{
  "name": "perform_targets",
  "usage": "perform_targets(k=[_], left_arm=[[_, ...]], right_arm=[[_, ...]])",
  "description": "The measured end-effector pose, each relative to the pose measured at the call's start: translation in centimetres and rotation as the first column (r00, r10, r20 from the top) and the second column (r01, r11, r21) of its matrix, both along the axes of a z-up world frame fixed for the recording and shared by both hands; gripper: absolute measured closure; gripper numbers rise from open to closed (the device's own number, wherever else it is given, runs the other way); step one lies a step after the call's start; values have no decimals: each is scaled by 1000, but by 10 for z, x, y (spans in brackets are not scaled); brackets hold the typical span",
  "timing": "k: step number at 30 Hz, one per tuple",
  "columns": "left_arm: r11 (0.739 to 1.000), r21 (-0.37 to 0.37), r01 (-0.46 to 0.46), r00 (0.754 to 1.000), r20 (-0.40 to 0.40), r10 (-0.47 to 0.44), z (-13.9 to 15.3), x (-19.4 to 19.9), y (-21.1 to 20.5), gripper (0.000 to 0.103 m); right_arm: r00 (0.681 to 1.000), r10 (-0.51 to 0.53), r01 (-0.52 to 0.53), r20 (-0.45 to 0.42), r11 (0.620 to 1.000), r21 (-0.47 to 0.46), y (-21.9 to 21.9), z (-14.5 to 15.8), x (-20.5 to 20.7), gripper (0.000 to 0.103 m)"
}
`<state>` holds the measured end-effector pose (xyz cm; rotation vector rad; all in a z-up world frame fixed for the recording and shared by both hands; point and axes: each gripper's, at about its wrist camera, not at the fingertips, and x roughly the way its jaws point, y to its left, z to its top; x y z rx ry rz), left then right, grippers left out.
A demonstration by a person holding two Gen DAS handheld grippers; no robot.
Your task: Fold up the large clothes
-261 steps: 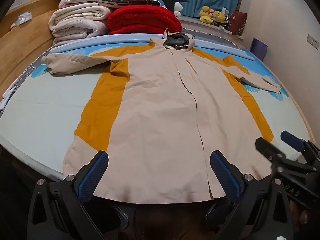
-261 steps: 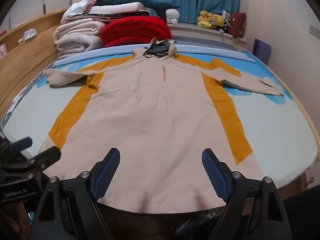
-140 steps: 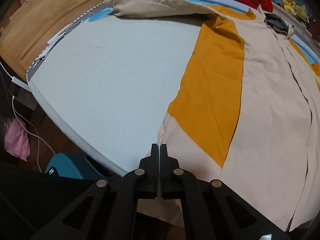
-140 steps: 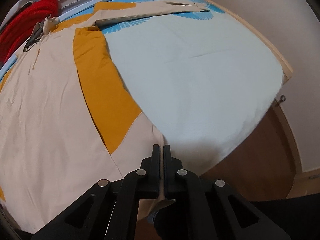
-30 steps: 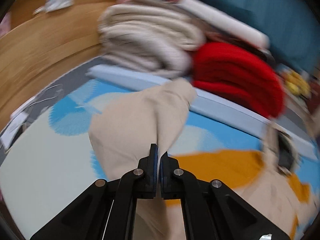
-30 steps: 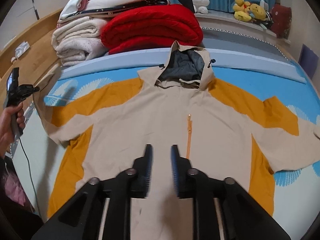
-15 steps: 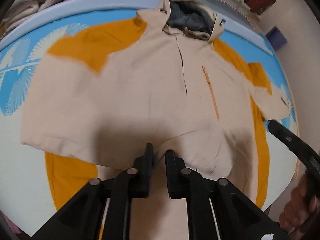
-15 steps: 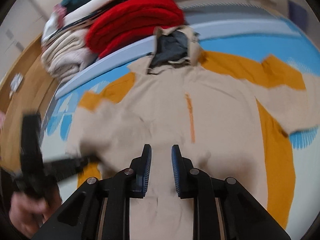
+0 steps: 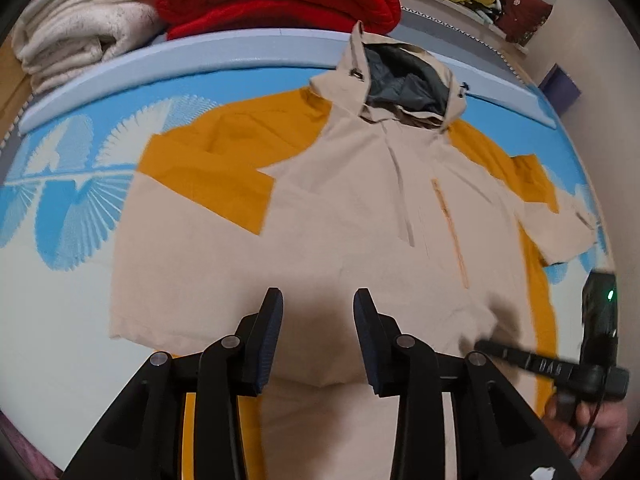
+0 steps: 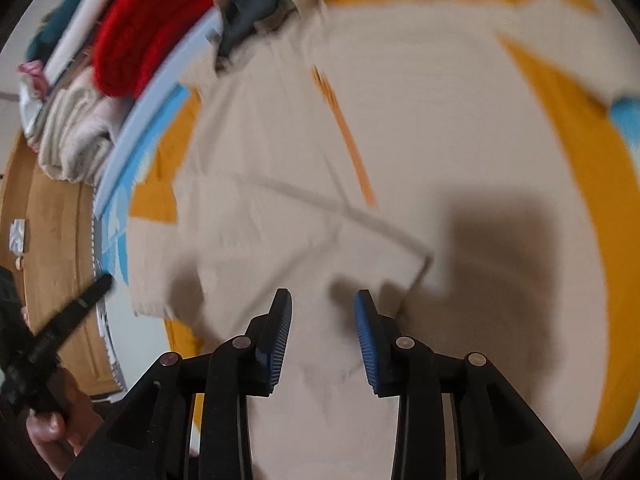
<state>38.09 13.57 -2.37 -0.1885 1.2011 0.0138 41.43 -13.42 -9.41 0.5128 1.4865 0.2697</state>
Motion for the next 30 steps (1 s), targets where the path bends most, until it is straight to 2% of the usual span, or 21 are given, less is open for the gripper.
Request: perform_targets(k=[3,6,10,12,13,16,21,23,25,27,30], left_arm=[[1000,16,-9,1000,-2,9,0,2,6,70],[1000,9,-27,1000,6,27,2,2,13,70],[998,0,-64,998,23,64,6,3,22,70],[997,-3,-79,997,26,79,6,4,26,70],[996,-3,-88,996,27,88,6,4,28,70],[994,-7,-109,993,32,109,7,6,34,70],[985,-18,-172,985,29,172,3,7,50,70],[979,-28,-204,979,22,204,1,8,59,70],[974,-38,-225,974,17,226,-1,9,67,70],[969,-45,-243,970,8,244,-5,10,73,70],[964,-56,-262,965,-18,261,-15,11,81,70]], right_arm=[[992,-24,26,-123,1000,15,2,-29,-16,69],[980,-43,44,-193,999,-1,5,-52,-25,69],[980,-52,50,-192,999,-17,11,-59,-27,69],[984,-50,50,-173,999,-4,15,-55,-24,73],[987,-44,45,-158,999,-2,18,-52,-22,85],[994,-27,26,-103,1000,-14,20,-38,-16,96],[996,-73,75,44,997,-32,-3,4,9,99],[984,-114,120,138,992,-37,-27,31,29,99],[970,-146,161,195,985,-62,-48,46,43,99],[958,-169,199,233,974,-109,-68,55,55,100],[944,-226,267,239,951,-157,-102,54,68,100]])
